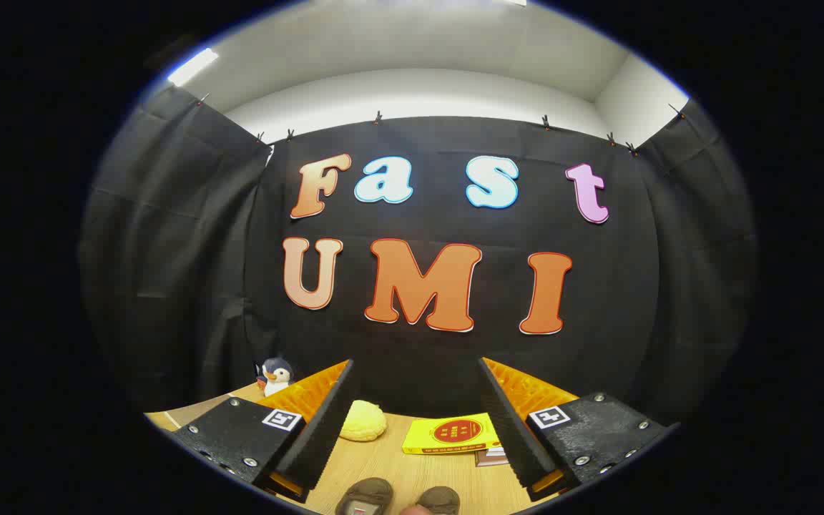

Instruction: Open the storage box then place both shoes into the box .Put the left shoe in first, then the right shoe, with the right side of both shoes facing outward in a uniform manner.

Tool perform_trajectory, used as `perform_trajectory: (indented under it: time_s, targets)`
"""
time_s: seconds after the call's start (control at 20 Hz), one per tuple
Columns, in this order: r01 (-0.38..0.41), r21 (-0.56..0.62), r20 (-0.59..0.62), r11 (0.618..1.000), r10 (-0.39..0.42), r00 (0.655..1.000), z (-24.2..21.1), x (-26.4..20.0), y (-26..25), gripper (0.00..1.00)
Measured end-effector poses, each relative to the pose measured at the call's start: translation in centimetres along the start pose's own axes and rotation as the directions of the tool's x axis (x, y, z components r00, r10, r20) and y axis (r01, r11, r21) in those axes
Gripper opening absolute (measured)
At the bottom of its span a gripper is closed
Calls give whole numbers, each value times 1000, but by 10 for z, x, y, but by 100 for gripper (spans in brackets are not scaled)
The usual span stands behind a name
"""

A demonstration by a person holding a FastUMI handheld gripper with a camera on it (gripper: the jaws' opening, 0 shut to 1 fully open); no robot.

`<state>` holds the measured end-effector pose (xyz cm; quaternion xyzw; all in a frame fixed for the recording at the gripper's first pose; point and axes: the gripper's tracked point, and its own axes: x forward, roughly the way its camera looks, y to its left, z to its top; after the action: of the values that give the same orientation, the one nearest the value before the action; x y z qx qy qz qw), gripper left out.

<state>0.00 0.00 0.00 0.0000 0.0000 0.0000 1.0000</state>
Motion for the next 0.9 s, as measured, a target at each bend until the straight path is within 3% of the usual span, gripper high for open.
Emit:
perform_trajectory:
  time_s: [0.5, 0.75, 0.9]
  targets:
    - [-40, -13, 65, 999, 41, 997, 16, -2, 8, 99]
    - [-93, -49, 59, 994, 96, 994, 7, 2, 24, 99]
    - [-177, 3, 4, 984, 177, 984, -14, 4, 47, 99]
